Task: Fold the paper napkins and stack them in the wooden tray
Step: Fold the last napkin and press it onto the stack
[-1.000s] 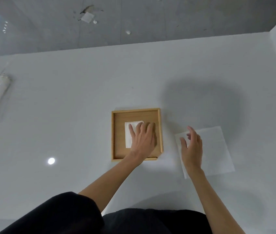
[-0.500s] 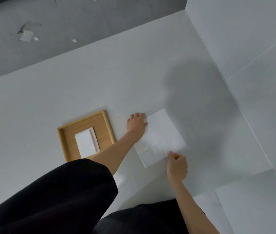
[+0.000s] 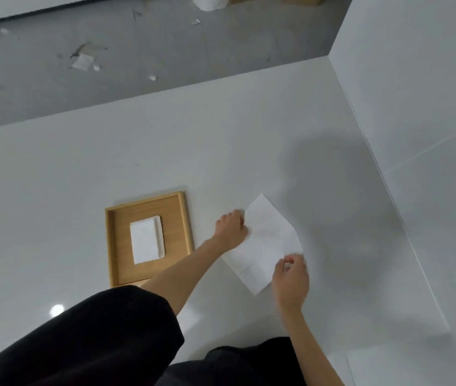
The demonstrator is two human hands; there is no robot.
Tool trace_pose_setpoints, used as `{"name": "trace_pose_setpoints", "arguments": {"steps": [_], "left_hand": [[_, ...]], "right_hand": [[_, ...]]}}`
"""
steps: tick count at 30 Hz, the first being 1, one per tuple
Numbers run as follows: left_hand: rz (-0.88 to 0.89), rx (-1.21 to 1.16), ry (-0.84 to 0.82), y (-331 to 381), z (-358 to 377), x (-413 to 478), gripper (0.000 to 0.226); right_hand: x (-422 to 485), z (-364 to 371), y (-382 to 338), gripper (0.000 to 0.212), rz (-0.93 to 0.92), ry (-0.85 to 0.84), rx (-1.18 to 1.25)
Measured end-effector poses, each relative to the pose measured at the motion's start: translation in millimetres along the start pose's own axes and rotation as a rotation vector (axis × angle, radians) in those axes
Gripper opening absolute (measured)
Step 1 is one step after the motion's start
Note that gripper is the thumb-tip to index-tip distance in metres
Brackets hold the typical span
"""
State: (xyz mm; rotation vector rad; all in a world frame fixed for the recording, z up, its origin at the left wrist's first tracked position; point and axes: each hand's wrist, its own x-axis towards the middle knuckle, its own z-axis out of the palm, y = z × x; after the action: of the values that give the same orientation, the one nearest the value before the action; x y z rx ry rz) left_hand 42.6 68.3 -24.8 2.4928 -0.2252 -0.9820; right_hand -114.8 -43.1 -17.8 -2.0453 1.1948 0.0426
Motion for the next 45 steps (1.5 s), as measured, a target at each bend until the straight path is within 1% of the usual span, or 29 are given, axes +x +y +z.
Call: {"name": "trace_pose_setpoints", "arguments": {"steps": [2,4,7,9,11,12,13,15,18,20,22,24,28,32,35,37,39,41,45], "left_hand": [[0.007,-0.301,-0.007,3.2,-17.0,-24.8,0.010],[0.005,-0.538,0.060,7.1,-39.1,-53.9,0.013],[0.078,-0.889,0.178,10.8,-80.4,-103.5,0.012],[0.156,-1.108,0.208,9.9,-109.8,-139.3,0.022],[0.227,-1.214,0.264,3.7,-132.8,-170.8,0.036],[0.246,-1.238,0.293,-0.6,-141.7,-185.5,0.041],[0.264,-1.245,0.322,-6.5,-149.6,-198.6,0.044],[0.295,-1.224,0.375,-17.9,-163.5,-220.0,0.046],[0.334,-1.155,0.463,-47.0,-186.9,-256.2,0.038],[0.357,-1.098,0.486,-66.4,-200.1,-275.4,0.031],[0.368,-1.098,0.505,-86.0,-212.3,-292.1,0.031],[0.356,-1.129,0.520,-104.0,-222.1,-306.7,0.032],[0.413,-1.223,0.557,-136.5,-236.2,-329.0,0.040],[0.460,-1.172,0.623,-159.4,-245.6,-338.2,0.047],[0.487,-1.219,0.669,-170.2,-256.9,-341.3,0.042],[0.484,-1.204,0.708,-172.8,-262.2,-340.3,0.041],[0.505,-1.187,0.721,-174.2,-265.8,-338.3,0.046],[0.545,-1.234,0.692,-176.2,-271.4,-337.2,0.055],[0.641,-1.271,0.656,-178.7,-285.5,-340.1,0.072]], "right_hand": [[4.6,-22.3,-19.3,0.006,-0.073,-0.049,0.095],[5.7,-53.4,-46.9,0.013,-0.159,-0.134,0.285],[-0.6,-114.2,-104.1,0.026,-0.444,-0.206,0.549],[-10.5,-139.9,-135.5,0.041,-0.556,-0.328,0.619],[-24.2,-146.1,-158.4,0.056,-0.574,-0.485,0.606],[-32.7,-144.3,-166.4,0.060,-0.583,-0.527,0.576],[-41.4,-140.6,-174.2,0.060,-0.611,-0.533,0.558],[-55.8,-134.6,-190.8,0.047,-0.690,-0.487,0.565],[-83.9,-122.5,-222.1,0.033,-0.778,-0.480,0.561],[-102.0,-113.9,-238.6,0.026,-0.797,-0.527,0.543],[-120.1,-105.0,-252.8,0.022,-0.817,-0.558,0.535],[-135.9,-98.4,-263.5,0.022,-0.818,-0.565,0.535],[-161.8,-82.3,-278.2,0.024,-0.840,-0.596,0.584],[-181.1,-67.0,-289.5,0.029,-0.844,-0.623,0.585],[-189.3,-61.6,-299.3,0.030,-0.885,-0.621,0.583],[-190.1,-58.3,-305.0,0.029,-0.892,-0.609,0.593],[-190.2,-55.1,-310.3,0.029,-0.886,-0.618,0.608],[-190.2,-53.7,-314.8,0.033,-0.865,-0.669,0.653],[-190.3,-58.2,-326.2,0.043,-0.828,-0.797,0.838]]}}
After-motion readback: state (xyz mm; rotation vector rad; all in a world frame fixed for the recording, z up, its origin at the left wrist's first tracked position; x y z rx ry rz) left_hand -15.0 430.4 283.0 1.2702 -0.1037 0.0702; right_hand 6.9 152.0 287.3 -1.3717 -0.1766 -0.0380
